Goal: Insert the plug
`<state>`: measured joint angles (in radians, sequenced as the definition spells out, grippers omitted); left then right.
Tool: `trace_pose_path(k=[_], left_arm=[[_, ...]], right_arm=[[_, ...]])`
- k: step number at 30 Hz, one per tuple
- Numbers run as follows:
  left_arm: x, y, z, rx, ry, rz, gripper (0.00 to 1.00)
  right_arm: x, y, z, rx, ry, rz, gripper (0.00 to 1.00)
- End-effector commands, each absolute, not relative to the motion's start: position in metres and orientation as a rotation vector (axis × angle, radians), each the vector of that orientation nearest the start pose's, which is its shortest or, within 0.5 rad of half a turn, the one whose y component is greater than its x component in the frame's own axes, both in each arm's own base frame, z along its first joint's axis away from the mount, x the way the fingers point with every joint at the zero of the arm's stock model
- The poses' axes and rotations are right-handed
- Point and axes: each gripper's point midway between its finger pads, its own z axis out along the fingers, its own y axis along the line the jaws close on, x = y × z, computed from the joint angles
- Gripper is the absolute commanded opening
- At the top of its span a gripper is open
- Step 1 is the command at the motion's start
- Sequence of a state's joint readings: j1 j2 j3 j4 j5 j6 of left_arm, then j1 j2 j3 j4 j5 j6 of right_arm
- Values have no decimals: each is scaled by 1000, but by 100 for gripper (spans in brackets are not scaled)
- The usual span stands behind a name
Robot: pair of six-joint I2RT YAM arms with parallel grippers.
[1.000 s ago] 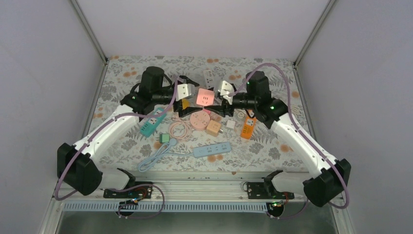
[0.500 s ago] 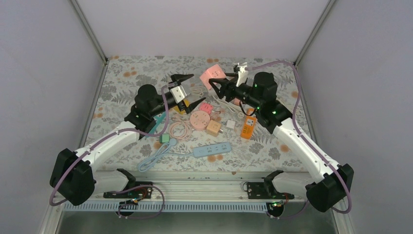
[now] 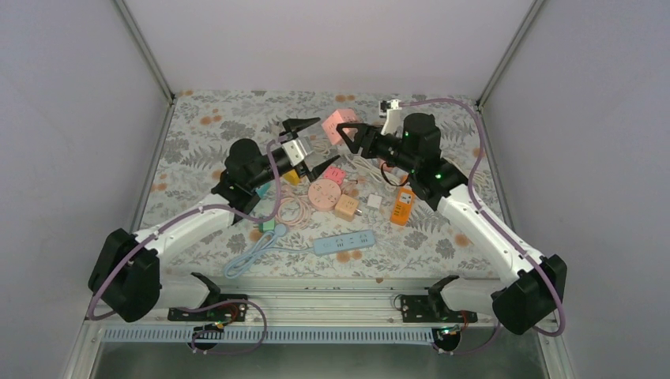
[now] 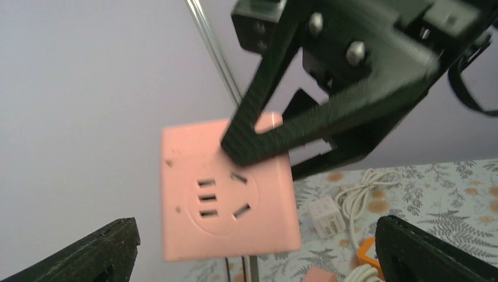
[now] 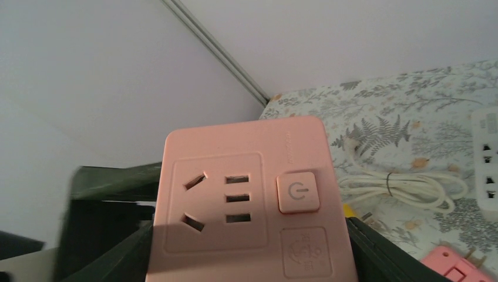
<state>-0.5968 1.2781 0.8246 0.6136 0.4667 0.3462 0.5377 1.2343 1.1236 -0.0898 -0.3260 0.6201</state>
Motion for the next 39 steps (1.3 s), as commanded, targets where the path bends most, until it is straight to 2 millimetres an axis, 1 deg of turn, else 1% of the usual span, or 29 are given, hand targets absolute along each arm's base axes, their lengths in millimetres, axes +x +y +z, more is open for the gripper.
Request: trace_pose_path(k=[1, 6, 10, 12, 13, 16, 18, 19, 20, 21, 22, 23, 25, 27, 29, 32, 33, 34, 36, 37, 38, 39], left_arm=[[308, -306, 351, 964, 1055, -566, 99], [319, -312, 349, 960, 1054, -557, 94], [323, -313, 350, 948, 1039, -549, 94], [326, -314, 348, 943, 1042, -542, 93], [328, -314, 347, 940, 1046, -534, 90], [336, -315, 338, 958, 1072, -515, 74], [339, -316, 331, 973, 1087, -504, 64], [340, -316, 328, 983, 1085, -500, 59], [340, -316, 325, 999, 1083, -499, 56], [339, -316, 323, 1015, 1076, -498, 55], [338, -315, 323, 1030, 1065, -496, 54], [336, -315, 320, 1051, 1053, -497, 53], [333, -314, 316, 1093, 1028, -503, 53], [334, -312, 312, 1118, 1016, -509, 53], [338, -308, 311, 1113, 1019, -515, 53], [341, -301, 311, 1098, 1022, -551, 55], [343, -299, 310, 1085, 1029, -554, 59], [347, -297, 309, 1060, 1049, -552, 74], [361, -289, 306, 985, 1109, -522, 89], [370, -282, 303, 930, 1151, -487, 97], [377, -276, 301, 881, 1185, -461, 100], [383, -266, 298, 818, 1223, -432, 100]], right_arm=[[322, 271, 382, -200, 1819, 1205, 53], [325, 279, 366, -236, 1881, 1204, 54], [328, 283, 353, -262, 1917, 1194, 54], [328, 284, 352, -265, 1914, 1198, 54], [327, 285, 351, -269, 1914, 1202, 54], [328, 285, 352, -271, 1923, 1197, 55], [330, 285, 351, -279, 1931, 1185, 59], [330, 286, 350, -289, 1941, 1181, 63], [332, 287, 346, -300, 1957, 1171, 69], [332, 286, 345, -309, 1970, 1163, 74], [334, 287, 339, -313, 1992, 1151, 81], [336, 287, 334, -319, 2012, 1142, 85], [338, 287, 324, -328, 2041, 1139, 87], [341, 288, 315, -332, 2072, 1131, 85], [345, 288, 307, -330, 2099, 1117, 79], [353, 289, 303, -332, 2103, 1090, 62], [357, 289, 302, -326, 2102, 1071, 56], [363, 287, 301, -318, 2104, 1037, 51], [377, 283, 299, -300, 2100, 962, 48], [387, 280, 297, -286, 2103, 911, 47], [398, 275, 296, -267, 2101, 855, 47], [411, 267, 292, -239, 2105, 781, 47]])
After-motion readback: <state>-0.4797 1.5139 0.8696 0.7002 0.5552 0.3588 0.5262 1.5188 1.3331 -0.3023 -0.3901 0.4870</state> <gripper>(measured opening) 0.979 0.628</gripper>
